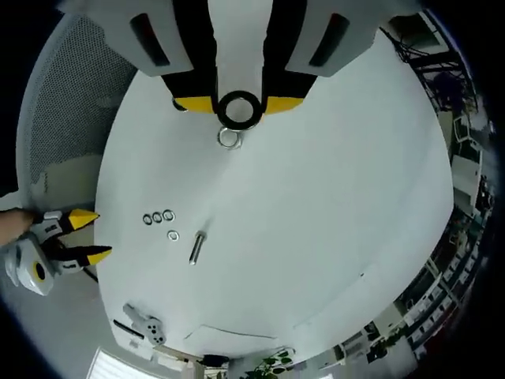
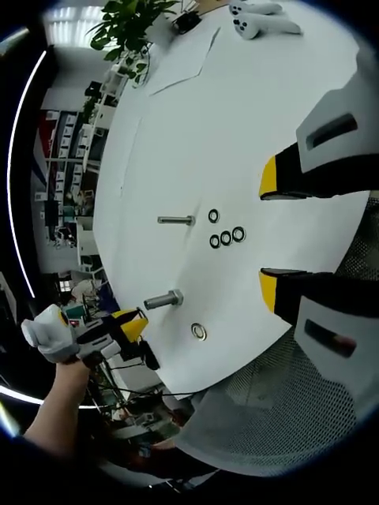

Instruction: Place the washer onto the threaded stud by aligning its center hole with the stud, sliding it down to the base, and recovering from edge contact or off-axis alignment until the washer reaches the visible bottom stop.

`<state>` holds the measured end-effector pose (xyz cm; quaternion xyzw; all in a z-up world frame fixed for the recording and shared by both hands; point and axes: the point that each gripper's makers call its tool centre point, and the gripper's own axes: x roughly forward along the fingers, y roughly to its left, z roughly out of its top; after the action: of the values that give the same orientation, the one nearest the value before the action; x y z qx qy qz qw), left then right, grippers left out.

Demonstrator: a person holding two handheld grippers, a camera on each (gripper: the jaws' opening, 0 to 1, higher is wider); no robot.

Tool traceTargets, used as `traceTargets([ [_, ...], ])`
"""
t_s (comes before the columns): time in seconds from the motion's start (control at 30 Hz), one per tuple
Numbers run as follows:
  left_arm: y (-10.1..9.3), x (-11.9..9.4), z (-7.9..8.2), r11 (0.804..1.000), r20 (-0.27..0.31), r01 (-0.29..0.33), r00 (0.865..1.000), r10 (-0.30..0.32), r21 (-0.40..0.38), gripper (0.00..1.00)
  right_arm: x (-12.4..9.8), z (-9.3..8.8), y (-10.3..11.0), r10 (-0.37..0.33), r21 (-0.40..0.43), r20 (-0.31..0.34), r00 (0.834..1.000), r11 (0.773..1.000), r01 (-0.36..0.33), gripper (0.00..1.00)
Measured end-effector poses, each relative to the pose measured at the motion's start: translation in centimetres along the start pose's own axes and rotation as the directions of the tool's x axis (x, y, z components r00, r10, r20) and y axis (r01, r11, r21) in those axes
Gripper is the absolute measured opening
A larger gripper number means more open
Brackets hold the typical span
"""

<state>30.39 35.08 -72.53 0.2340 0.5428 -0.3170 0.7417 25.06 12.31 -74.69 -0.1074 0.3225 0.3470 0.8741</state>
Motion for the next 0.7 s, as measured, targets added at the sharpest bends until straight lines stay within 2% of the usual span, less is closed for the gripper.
traceTargets([
  [0.23, -0.7, 0.8, 1.2, 0.999, -0.005, 0.007, 1.0, -0.007, 0.039, 0.18, 0.0, -0.1, 0.0, -0.001, -0.001, 0.002, 1.0, 1.0, 0.001, 0.37],
  [0.7, -1.1, 2.4, 1.0, 0.995, -0.065, 0.019, 0.998, -0.012, 0.099, 0.19, -0.1, -0.2, -0.1, -0.007, -0.002, 0.006, 1.0, 1.0, 0.007, 0.37],
])
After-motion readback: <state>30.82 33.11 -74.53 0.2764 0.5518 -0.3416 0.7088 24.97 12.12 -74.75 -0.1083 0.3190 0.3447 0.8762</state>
